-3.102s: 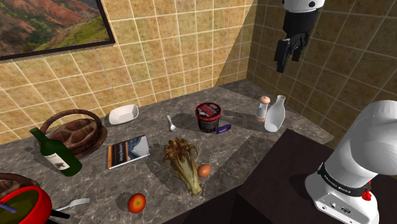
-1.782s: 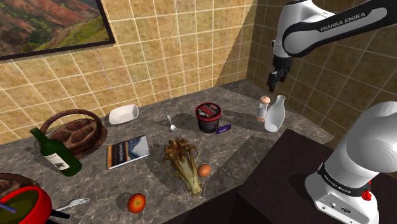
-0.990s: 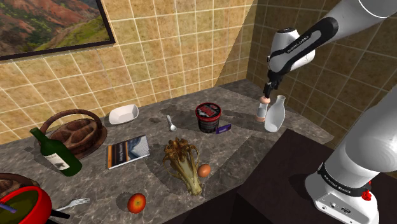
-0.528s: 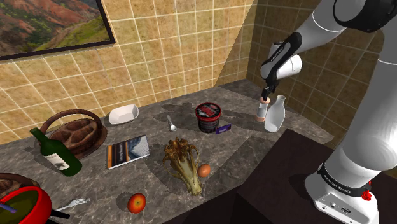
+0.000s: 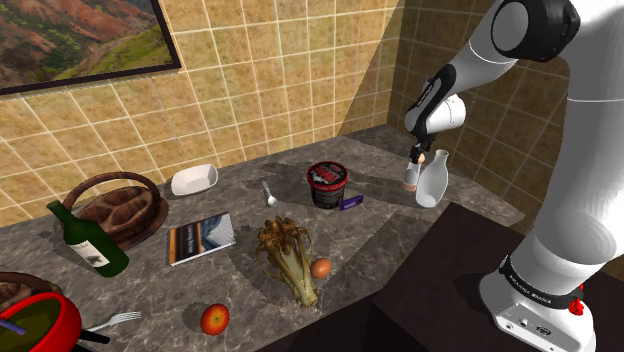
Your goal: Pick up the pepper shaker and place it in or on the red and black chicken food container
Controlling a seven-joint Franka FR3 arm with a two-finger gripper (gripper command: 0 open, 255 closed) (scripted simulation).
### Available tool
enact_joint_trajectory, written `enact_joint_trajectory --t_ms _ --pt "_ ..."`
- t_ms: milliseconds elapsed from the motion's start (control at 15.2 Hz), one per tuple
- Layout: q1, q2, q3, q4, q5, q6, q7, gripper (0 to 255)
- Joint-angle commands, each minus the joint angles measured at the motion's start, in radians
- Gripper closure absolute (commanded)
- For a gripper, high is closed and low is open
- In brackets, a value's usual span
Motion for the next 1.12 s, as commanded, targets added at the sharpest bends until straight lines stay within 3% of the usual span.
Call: enact_joint_trajectory --t_ms 0,528,594,1056 --pt "-0.02 0.041 0.02 0.014 0.022 0.027 -0.016 0" --pt "-0.02 0.041 0.02 0.014 0.022 0.027 -0.015 0" --pt "-0.02 0.041 0.02 0.014 0.022 0.027 -0.015 255" --pt "-0.02 0.041 0.021 0.014 0.022 0.027 -0.015 255"
